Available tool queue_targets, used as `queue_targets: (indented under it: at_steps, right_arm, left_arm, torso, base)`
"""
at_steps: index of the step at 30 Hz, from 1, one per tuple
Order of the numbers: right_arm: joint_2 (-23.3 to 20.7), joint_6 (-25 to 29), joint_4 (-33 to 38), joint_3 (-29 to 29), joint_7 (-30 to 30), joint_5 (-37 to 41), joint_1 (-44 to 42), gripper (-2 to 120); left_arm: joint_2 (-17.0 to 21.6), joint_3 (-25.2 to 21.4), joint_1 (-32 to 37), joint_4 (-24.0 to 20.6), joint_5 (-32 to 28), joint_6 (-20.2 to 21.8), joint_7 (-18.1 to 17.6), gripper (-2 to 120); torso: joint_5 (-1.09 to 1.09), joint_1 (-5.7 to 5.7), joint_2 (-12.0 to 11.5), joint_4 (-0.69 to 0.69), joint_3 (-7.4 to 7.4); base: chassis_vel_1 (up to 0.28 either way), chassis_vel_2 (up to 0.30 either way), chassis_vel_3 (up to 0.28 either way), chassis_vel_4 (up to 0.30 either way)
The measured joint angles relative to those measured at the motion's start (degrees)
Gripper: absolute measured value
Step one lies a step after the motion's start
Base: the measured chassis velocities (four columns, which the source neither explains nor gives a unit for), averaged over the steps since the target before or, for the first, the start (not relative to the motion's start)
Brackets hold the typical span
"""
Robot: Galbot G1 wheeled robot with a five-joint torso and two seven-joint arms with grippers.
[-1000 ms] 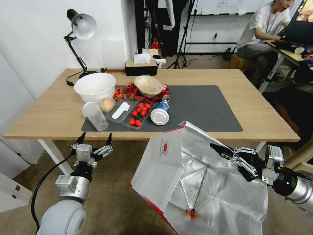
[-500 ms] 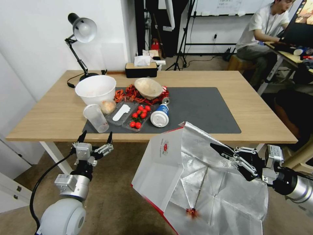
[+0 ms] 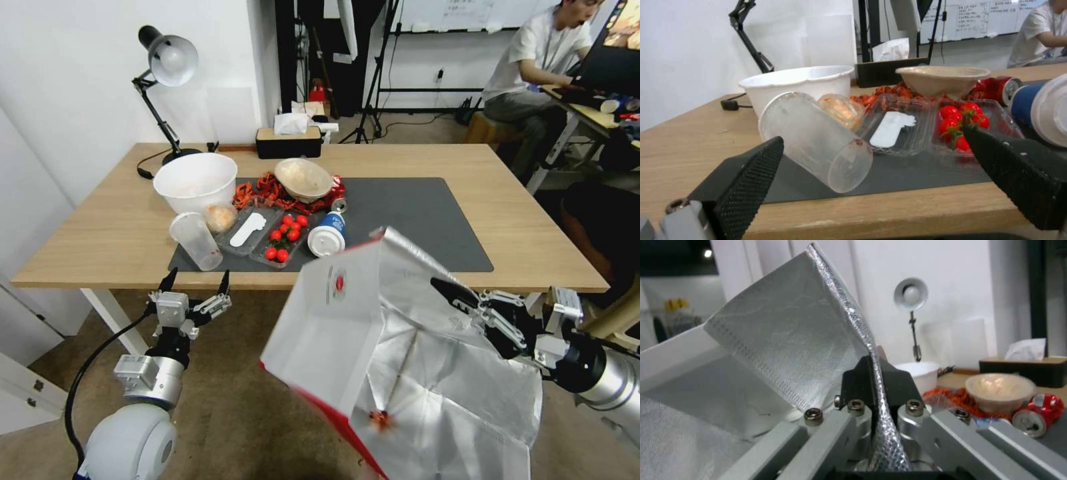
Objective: Pick up the food delivery bag from the floor and place it on the table.
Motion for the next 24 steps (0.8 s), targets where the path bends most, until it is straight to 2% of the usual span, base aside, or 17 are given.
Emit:
queue_targets:
  at_steps: [1, 2, 4, 5, 7, 8, 10, 11, 13, 15, 16, 18, 24]
  right_arm:
    - [0.0, 0.0, 0.0, 0.0, 0.0, 0.0, 0.0, 0]
    - [-0.1, 0.1, 0.8, -0.2, 2.8, 1.8, 0.1, 0]
    - [-0.4, 1.8, 3.1, -1.1, 11.5, 5.6, 0.8, 0]
    - [-0.4, 1.8, 3.1, -1.1, 11.5, 5.6, 0.8, 0]
    - [-0.7, 3.8, 5.8, -2.4, 21.4, 9.4, 2.5, 0]
    - [-0.7, 3.8, 5.8, -2.4, 21.4, 9.4, 2.5, 0]
    - [-1.0, 6.2, 7.6, -3.4, 30.5, 11.6, 5.4, 0]
    - [-1.0, 6.2, 7.6, -3.4, 30.5, 11.6, 5.4, 0]
    - [-1.5, 7.3, 8.4, -4.0, 37.2, 12.7, 7.7, 0]
    - [-1.6, 7.5, 8.6, -4.2, 39.3, 13.0, 8.3, 0]
    - [-1.8, 8.0, 8.8, -4.5, 43.8, 13.3, 9.7, 0]
    - [-1.8, 8.5, 8.6, -4.9, 48.0, 13.3, 11.1, 0]
    - [-1.8, 9.2, 6.4, -5.4, 52.7, 13.1, 13.7, 0]
  left_arm:
    - [0.0, 0.0, 0.0, 0.0, 0.0, 0.0, 0.0, 100]
    - [0.0, 0.0, -0.1, 0.0, 0.0, 0.0, 0.0, 100]
    - [-0.1, 0.2, -0.1, 0.0, 0.2, 0.0, 0.0, 100]
    - [-0.1, 0.2, -0.1, 0.0, 0.2, 0.0, 0.0, 100]
    - [-0.3, 0.4, 0.1, 0.0, 0.6, -0.1, 0.0, 100]
    - [-0.3, 0.4, 0.1, 0.0, 0.6, -0.1, 0.0, 100]
    - [-0.3, 0.7, 0.1, 0.0, 0.8, -0.2, 0.0, 100]
    - [-0.3, 0.7, 0.1, 0.0, 0.8, -0.2, 0.0, 100]
    - [-0.3, 0.7, 0.3, 0.0, 0.9, -0.4, 0.0, 100]
    - [-0.3, 0.7, 0.4, 0.0, 1.0, -0.4, 0.0, 100]
    - [-0.3, 0.8, 0.6, 0.0, 1.1, -0.7, 0.0, 100]
    - [-0.4, 0.9, 0.8, 0.0, 1.5, -0.9, 0.0, 100]
    - [-0.6, 1.6, 1.1, -0.2, 2.3, -0.9, 0.2, 100]
  torso:
    - [0.0, 0.0, 0.0, 0.0, 0.0]
    - [0.0, -0.01, 0.0, -0.01, -0.02]
    - [0.0, -0.04, -0.1, -0.01, -0.05]
    - [0.0, -0.04, -0.1, -0.01, -0.05]
    - [-0.01, -0.05, -0.1, -0.01, -0.07]
    - [-0.01, -0.05, -0.1, -0.01, -0.07]
    - [0.0, -0.06, -0.1, 0.0, -0.08]
    - [0.0, -0.06, -0.1, 0.0, -0.08]
    - [0.0, -0.07, -0.2, 0.0, -0.1]
    - [0.0, -0.08, -0.2, 0.0, -0.1]
    - [0.0, -0.08, -0.2, 0.0, -0.11]
    - [0.01, -0.09, -0.2, 0.0, -0.12]
    - [0.0, -0.1, -0.2, 0.0, -0.14]
  base:
    - [0.0, 0.0, 0.0, 0.0]
    - [0.0, 0.0, 0.0, 0.0]
    - [0.0, 0.0, 0.0, 0.0]
    - [0.0, 0.0, 0.0, 0.0]
    - [0.0, 0.0, 0.0, 0.0]
    - [0.0, 0.0, 0.0, 0.0]
    - [0.0, 0.0, 0.0, 0.0]
    - [0.0, 0.0, 0.0, 0.0]
    - [0.0, 0.0, 0.0, 0.0]
    - [0.0, 0.0, 0.0, 0.0]
    - [0.0, 0.0, 0.0, 0.0]
    - [0.0, 0.0, 0.0, 0.0]
    - [0.0, 0.0, 0.0, 0.0]
